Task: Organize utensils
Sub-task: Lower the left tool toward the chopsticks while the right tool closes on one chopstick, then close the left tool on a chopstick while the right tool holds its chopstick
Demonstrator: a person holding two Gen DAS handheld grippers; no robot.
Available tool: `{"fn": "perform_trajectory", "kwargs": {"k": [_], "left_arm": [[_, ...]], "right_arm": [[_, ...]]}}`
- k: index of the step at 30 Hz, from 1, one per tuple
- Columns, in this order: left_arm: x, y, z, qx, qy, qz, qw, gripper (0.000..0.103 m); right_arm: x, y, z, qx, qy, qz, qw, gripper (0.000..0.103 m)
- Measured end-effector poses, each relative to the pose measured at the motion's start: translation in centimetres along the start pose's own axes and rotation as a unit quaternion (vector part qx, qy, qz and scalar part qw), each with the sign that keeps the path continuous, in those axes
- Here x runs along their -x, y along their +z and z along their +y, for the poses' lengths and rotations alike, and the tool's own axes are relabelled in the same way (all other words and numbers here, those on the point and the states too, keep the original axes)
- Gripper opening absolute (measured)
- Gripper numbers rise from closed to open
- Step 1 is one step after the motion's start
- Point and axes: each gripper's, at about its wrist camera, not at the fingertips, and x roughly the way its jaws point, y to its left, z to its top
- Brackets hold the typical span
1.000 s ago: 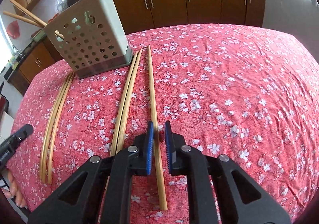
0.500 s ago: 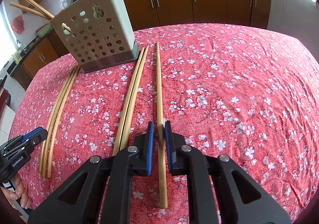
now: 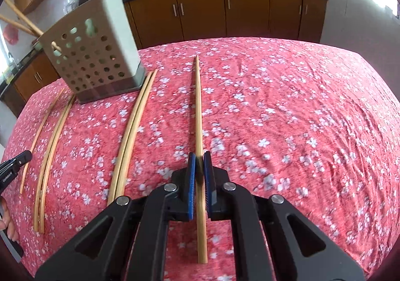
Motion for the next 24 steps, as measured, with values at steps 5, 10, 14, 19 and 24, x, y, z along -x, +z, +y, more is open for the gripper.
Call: {"fn": "perform_trajectory", "kwargs": {"k": [5, 10, 14, 19, 24], "left_arm": [[-0.3, 0.5, 1.2, 0.019, -0.006, -0.002, 0.9998, 0.016], [0.0, 0.4, 1.1, 0.01, -0.008, -0.002, 0.9999, 0.022], [-0.1, 0.2, 1.1, 0.014, -0.014, -0.002, 0.9998, 0.022], [0.0, 0.0, 1.7, 0.024, -0.027, -0.004, 0.9994, 0.022], [0.2, -0.1, 2.3, 0.029, -0.032, -0.005, 0.9991, 0.022]], "right_arm": [[-0.1, 0.1, -0.3, 0.005, -0.005, -0.006, 1.0, 0.009], [-0.1, 0.0, 0.1, 0.006, -0.007, -0.006, 1.0, 0.009], [-0.1, -0.1, 0.1, 0.003, -0.001, -0.007, 1.0, 0.009], [-0.1, -0.1, 0.0, 0.003, -0.001, -0.007, 1.0, 0.009], [0.0, -0.1, -0.1, 0.003, -0.002, -0.007, 1.0, 0.009]]}}
